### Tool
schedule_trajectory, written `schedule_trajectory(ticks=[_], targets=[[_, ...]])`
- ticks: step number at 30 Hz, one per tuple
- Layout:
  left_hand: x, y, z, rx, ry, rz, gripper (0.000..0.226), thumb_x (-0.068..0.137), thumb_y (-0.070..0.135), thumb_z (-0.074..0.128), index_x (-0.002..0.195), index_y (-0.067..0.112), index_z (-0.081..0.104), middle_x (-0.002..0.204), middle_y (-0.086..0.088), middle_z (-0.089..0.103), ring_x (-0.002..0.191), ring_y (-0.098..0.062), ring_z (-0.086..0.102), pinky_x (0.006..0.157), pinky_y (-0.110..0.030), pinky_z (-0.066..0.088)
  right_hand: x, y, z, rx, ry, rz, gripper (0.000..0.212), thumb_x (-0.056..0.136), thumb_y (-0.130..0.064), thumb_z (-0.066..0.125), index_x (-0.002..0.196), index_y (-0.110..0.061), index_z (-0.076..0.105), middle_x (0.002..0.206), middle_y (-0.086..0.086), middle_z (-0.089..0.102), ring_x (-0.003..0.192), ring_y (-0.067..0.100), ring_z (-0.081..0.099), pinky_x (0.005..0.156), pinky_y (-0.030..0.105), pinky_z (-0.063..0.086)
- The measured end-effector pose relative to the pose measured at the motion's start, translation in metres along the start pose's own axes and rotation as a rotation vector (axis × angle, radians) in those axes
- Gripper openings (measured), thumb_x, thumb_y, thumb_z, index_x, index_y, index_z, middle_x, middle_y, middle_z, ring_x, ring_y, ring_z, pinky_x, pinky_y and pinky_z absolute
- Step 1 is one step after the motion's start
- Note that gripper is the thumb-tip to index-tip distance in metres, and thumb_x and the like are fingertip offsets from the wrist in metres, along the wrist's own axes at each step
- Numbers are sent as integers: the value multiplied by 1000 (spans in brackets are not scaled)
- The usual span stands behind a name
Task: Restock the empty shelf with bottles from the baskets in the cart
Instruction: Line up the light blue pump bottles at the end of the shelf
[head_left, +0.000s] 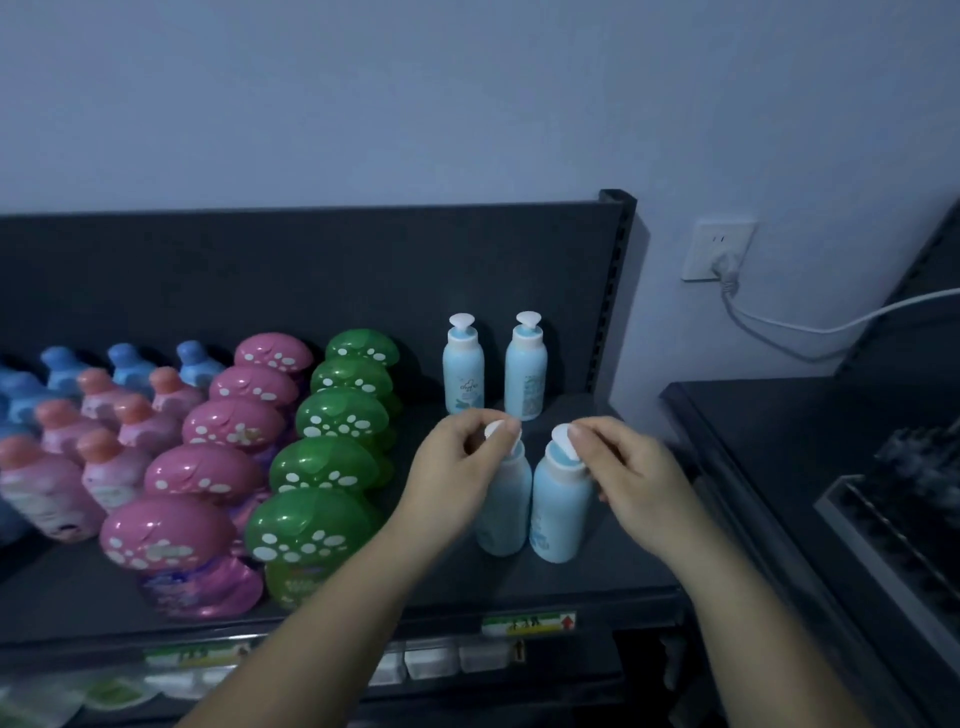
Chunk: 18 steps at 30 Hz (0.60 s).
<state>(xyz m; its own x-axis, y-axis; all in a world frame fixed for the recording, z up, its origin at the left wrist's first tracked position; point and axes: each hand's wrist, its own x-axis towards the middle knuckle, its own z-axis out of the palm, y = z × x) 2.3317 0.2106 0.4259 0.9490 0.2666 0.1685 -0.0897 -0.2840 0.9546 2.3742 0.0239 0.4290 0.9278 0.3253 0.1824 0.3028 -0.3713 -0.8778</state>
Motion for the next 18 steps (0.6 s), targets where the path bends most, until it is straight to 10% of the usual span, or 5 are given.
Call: schedule_trajectory(ticks=[7,18], targets=[[-26,-51,16,309,84,132,68,64,52,77,119,36,39,116,16,40,113,-5,40,99,-31,41,-11,31,11,-185,-26,-107,73,66,-42,85,127,-47,45,110,-30,39,106,-3,48,85,18,45],[6,-64,18,258,161,51,66,79,25,76,134,36,42,122,13,46,113,0,46,93,-27,45,24,37,38,-290,152,-72,70,79,-30,78,136,-33,37,128,-14,44,116,10,49,91,28,44]])
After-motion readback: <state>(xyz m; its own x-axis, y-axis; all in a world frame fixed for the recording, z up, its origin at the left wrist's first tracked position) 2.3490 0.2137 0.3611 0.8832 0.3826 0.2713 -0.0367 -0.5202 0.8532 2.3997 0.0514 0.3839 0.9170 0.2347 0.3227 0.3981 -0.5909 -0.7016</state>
